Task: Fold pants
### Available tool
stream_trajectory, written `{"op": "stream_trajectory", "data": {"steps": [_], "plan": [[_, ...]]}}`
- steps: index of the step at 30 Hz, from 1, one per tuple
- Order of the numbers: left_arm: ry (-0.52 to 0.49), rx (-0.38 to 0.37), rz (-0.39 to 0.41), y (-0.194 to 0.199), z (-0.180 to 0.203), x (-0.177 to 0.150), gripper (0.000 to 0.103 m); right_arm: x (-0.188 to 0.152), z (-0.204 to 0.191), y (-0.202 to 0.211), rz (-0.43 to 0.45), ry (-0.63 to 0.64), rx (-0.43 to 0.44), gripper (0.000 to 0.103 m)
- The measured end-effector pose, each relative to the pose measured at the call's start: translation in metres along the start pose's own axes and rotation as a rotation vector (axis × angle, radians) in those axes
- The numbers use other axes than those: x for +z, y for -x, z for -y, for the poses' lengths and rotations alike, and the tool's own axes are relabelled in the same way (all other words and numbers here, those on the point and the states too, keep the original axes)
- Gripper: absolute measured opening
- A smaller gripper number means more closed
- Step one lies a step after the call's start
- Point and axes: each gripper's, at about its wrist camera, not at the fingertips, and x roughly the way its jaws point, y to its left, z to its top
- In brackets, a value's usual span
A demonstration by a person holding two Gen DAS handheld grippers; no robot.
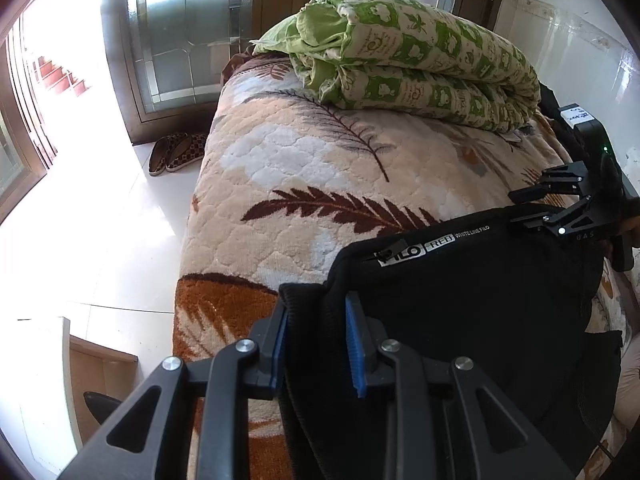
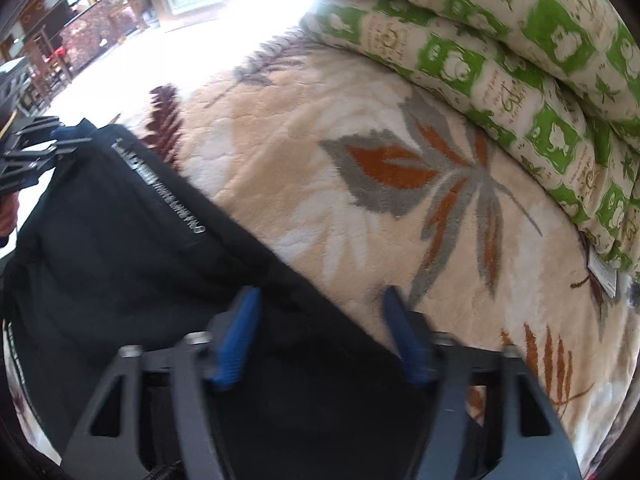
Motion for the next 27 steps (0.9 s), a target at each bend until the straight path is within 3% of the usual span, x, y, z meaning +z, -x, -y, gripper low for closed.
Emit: {"op": "stream_trajectory", "data": {"steps": [1, 4, 15, 23, 27], "plan": [[0.001, -0.002, 0.005, 0.003, 0.001, 0.001, 0.027, 0.000, -0.001, 0.003, -0.005, 0.009, 0.012, 0.017], [-0.008, -0.033, 0.014, 0.012, 0.005, 0.002, 0.027, -0.004, -0.015, 0.005, -0.048, 0.096, -0.026, 0.010], [-0.014, -0.093, 0.066, 0.043, 0.010, -0.003, 0.023, -0.029, -0.043, 0.043, 0.011, 0.153, -0.049, 0.008], [-0.080, -0.155, 0.102, 0.093, 0.031, -0.018, 0.023, -0.066, -0.086, 0.107, 0.067, 0.155, -0.019, 0.008], [-0.129, -0.190, 0.085, 0.117, 0.041, -0.039, 0.023, -0.085, -0.116, 0.133, 0.105, 0.145, 0.046, 0.008]]}}
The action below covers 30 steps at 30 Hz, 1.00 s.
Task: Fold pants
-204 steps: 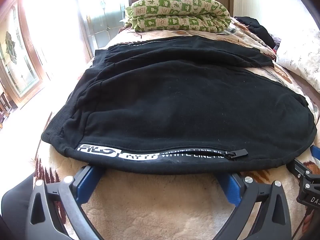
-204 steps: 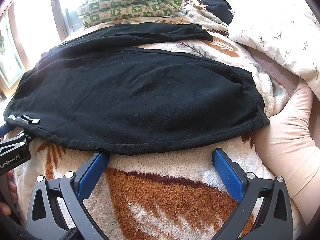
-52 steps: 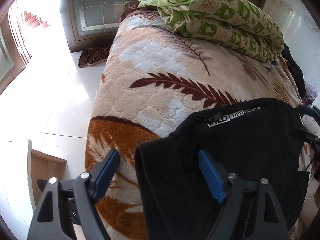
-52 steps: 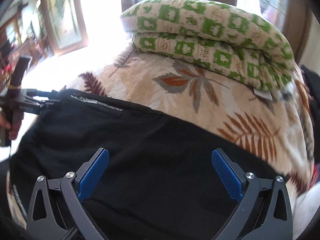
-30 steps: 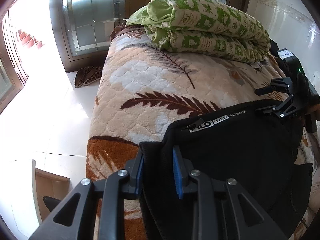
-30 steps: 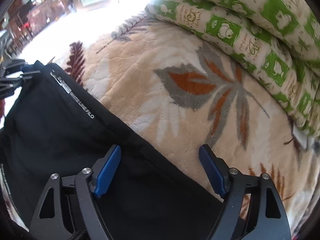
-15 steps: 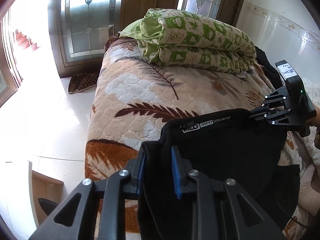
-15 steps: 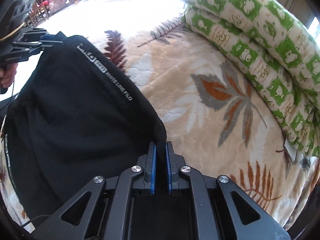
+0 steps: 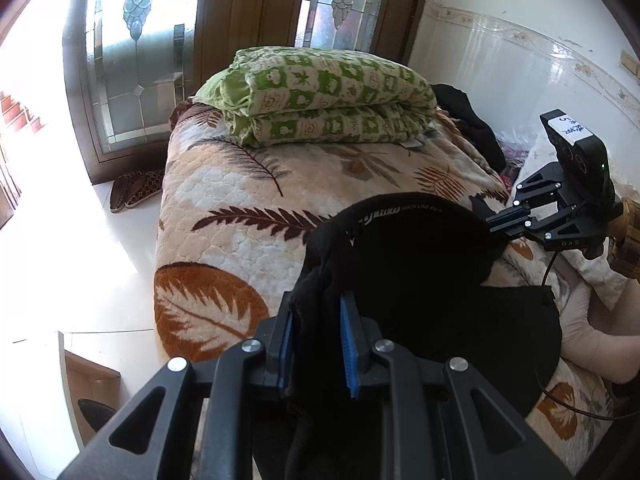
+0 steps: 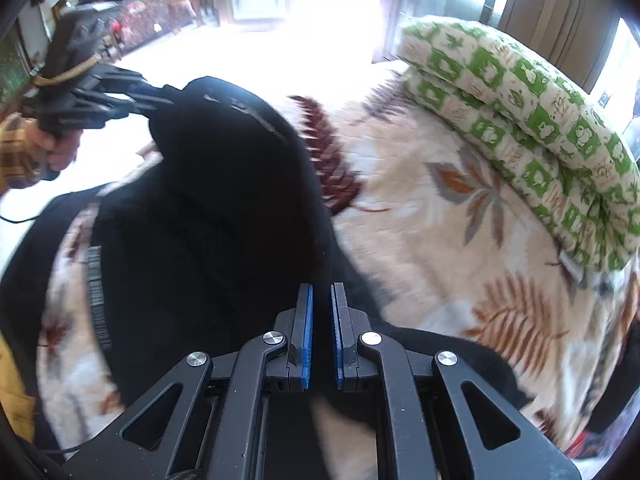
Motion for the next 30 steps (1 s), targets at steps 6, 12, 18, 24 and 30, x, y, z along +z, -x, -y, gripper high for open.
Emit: {"op": "stream_trajectory", "data": {"steps": [6, 12, 18, 24, 30], "plan": [[-0.011, -0.047, -0.046, 0.017, 0.014, -0.044, 0.023, -0.043, -0.060, 0.003, -0.003, -0.023, 0.107, 0.008], [0.038, -0.024, -0.094, 0.009, 0.024, -0.088, 0.023, -0.091, -0.090, -0.019, 0.060, -0.236, 0.166, 0.008], [0.099, -0.007, -0.105, 0.007, 0.030, -0.102, 0.023, -0.139, -0.038, -0.014, 0.268, -0.770, 0.091, 0.044], [0.092, 0.009, -0.112, 0.006, 0.033, -0.101, 0.023, -0.136, 0.001, -0.012, 0.274, -0.959, -0.045, 0.044], [0.074, 0.024, -0.128, 0.000, 0.035, -0.101, 0.024, -0.130, 0.053, -0.043, 0.286, -1.227, -0.044, 0.072]]}}
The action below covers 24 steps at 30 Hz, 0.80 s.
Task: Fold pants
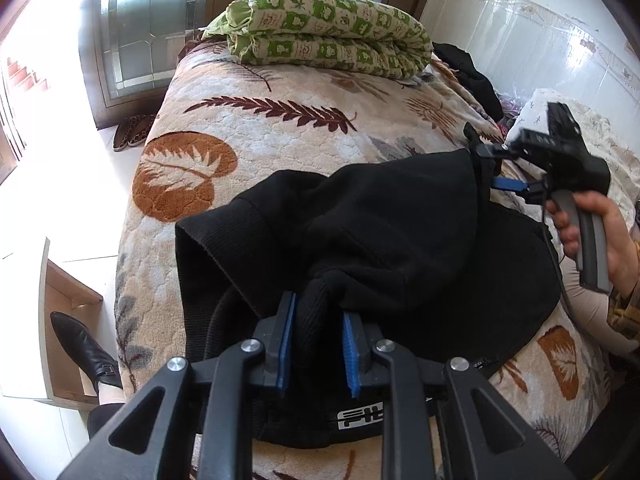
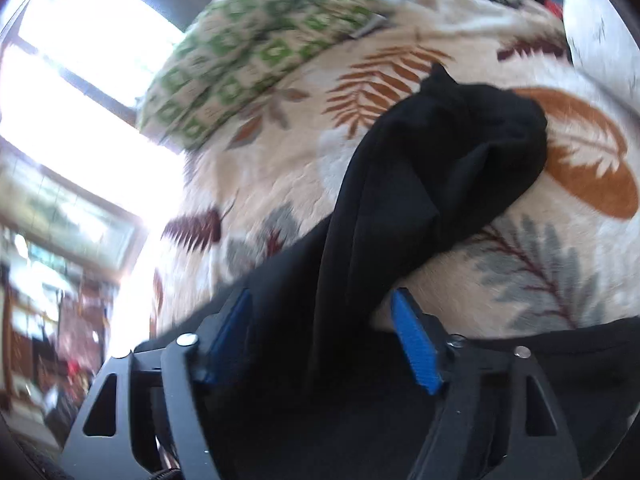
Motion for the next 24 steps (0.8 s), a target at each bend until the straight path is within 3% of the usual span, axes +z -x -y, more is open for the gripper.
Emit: {"op": "stream_trajectory", "data": {"steps": [2, 3, 4, 5, 10, 18, 21, 24], "plan": [[-0.006, 0.005, -0.005, -0.001, 0.001, 0.000, 0.024, 0.002, 0.000, -0.008, 0.020, -0.033, -0.074, 0.066], [-0.009, 0.006, -0.007, -0.002, 0.001, 0.000, 0.024, 0.002, 0.002, -0.011, 0.027, -0.045, -0.102, 0.046], [-0.012, 0.006, -0.008, -0.001, 0.001, 0.001, 0.024, 0.001, 0.004, -0.012, 0.029, -0.061, -0.116, 0.019], [-0.016, 0.007, -0.008, 0.000, 0.001, 0.001, 0.024, 0.000, 0.007, -0.010, 0.034, -0.071, -0.123, 0.013], [-0.027, 0.007, -0.004, 0.007, 0.000, 0.004, 0.024, -0.019, 0.005, 0.032, 0.133, -0.035, -0.120, 0.009], [-0.076, 0.025, 0.027, 0.044, -0.003, 0.000, 0.024, -0.056, -0.007, 0.101, 0.210, -0.065, 0.034, 0.009], [-0.119, 0.023, -0.004, 0.046, -0.002, -0.005, 0.024, -0.079, -0.014, 0.121, 0.243, -0.091, 0.067, 0.009], [-0.177, 0.036, -0.066, 0.036, 0.000, -0.015, 0.024, -0.108, -0.009, 0.122, 0.209, -0.104, 0.043, 0.009]]}}
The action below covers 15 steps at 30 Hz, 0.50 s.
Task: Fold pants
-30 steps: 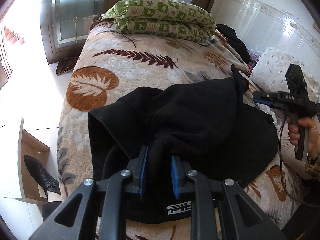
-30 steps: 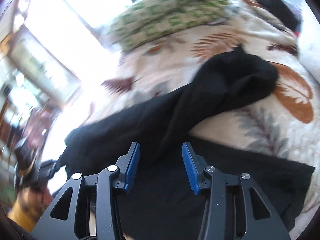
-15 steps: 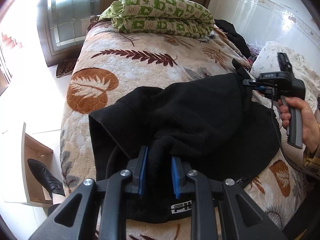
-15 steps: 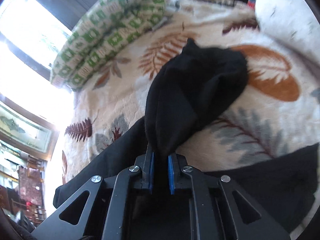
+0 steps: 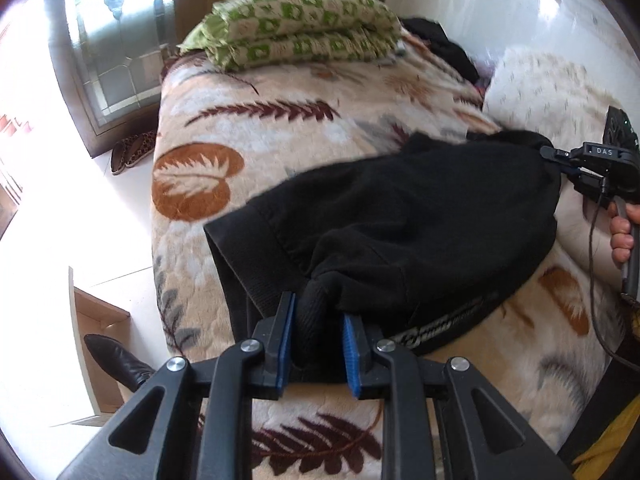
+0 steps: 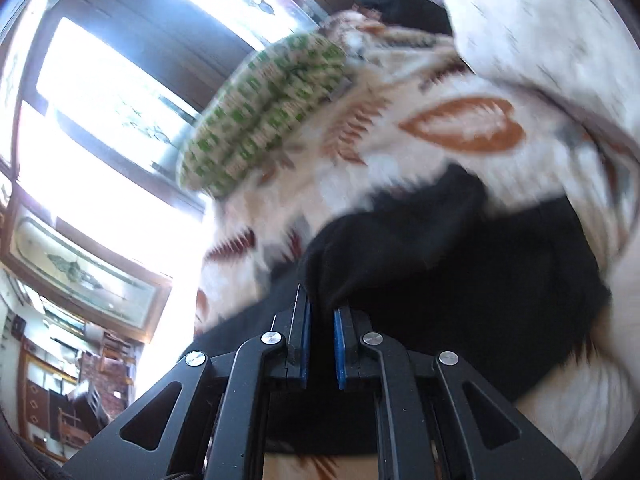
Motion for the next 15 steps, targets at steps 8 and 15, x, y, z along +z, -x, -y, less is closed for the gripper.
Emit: {"op": "stream_trajectory", "data": {"steps": [8, 15], "plan": [[0.013, 0.026, 0.007, -0.008, 0.003, -0.017, 0.025, -0.049, 0.039, -0.039, -0.144, 0.024, -0.124, 0.009], [-0.064, 0.043, -0.010, 0.007, 0.006, -0.016, 0.025, -0.043, 0.017, -0.018, -0.116, 0.065, -0.074, 0.009]]}}
